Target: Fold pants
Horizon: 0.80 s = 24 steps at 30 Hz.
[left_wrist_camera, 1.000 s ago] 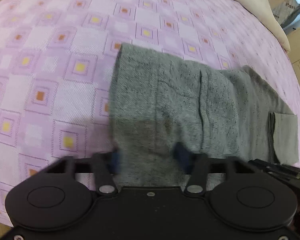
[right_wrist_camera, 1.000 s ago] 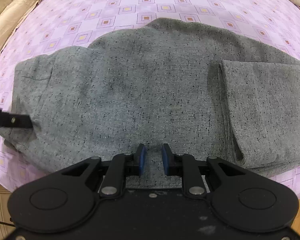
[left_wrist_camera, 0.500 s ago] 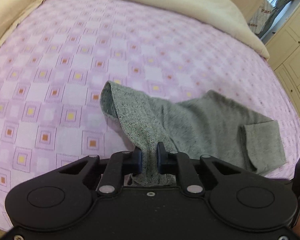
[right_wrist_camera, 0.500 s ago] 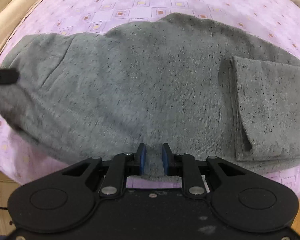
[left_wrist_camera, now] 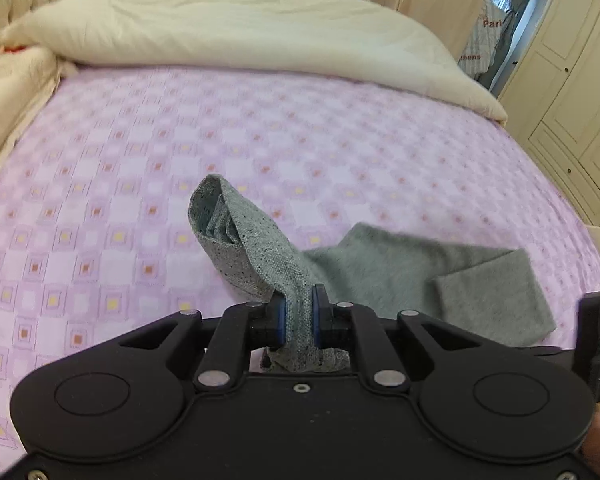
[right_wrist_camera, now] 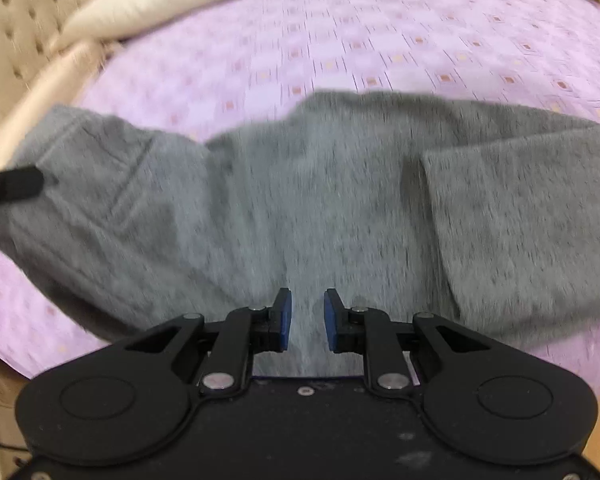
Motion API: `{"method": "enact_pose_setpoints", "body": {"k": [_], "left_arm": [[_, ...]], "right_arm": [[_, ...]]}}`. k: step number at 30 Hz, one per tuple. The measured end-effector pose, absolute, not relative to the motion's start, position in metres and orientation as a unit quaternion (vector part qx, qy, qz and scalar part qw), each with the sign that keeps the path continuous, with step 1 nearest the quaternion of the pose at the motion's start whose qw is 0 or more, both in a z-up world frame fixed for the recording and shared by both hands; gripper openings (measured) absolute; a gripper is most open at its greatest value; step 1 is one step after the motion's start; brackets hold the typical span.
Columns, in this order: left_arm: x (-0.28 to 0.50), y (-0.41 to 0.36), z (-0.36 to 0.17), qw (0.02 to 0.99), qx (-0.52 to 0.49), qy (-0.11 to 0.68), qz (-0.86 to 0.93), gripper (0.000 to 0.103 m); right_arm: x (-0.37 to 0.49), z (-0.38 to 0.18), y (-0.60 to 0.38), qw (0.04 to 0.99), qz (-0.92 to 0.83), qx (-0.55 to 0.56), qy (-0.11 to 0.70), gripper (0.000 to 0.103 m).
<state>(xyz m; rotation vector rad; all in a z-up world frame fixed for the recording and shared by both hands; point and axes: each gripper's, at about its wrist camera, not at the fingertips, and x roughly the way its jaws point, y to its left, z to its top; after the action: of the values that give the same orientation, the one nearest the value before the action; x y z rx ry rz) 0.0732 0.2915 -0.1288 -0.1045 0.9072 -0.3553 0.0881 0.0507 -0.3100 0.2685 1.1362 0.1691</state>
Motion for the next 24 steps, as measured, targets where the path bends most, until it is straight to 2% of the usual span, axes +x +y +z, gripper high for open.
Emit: {"method": "enact_pose_setpoints", "body": {"k": [7,10,13,16,18,24], "left_arm": [[0.065,0.179,-0.094,0.890,-0.022,0.407,-0.203,0.014],[0.070,0.115,-0.097,0.886,-0.018,0.400,-0.231,0.004],[0.074,0.053,-0.115,0.877,-0.021,0.403,-0.261,0.002],[0.077,0.003,-0.143,0.861,-0.005,0.433,-0.268,0.004],[0.074,-0.011,-0.156,0.854,0.012,0.451,-0.260,0.013],[0.068,0.026,-0.175,0.857,0.022,0.491,-0.152,0.018]], "right_arm": [[0.104,-0.299,-0.013,0.828,0.132,0.176,0.515,0.020],[0.100,-0.289,-0.056,0.831,0.124,0.192,0.508,0.021],[0.093,-0.290,-0.102,0.831,0.104,0.189,0.513,0.021],[0.087,-0.301,-0.141,0.822,0.084,0.169,0.538,0.021],[0.084,-0.307,-0.162,0.817,0.076,0.153,0.551,0.021],[0.090,-0.305,-0.190,0.826,0.097,0.164,0.531,0.023]]}}
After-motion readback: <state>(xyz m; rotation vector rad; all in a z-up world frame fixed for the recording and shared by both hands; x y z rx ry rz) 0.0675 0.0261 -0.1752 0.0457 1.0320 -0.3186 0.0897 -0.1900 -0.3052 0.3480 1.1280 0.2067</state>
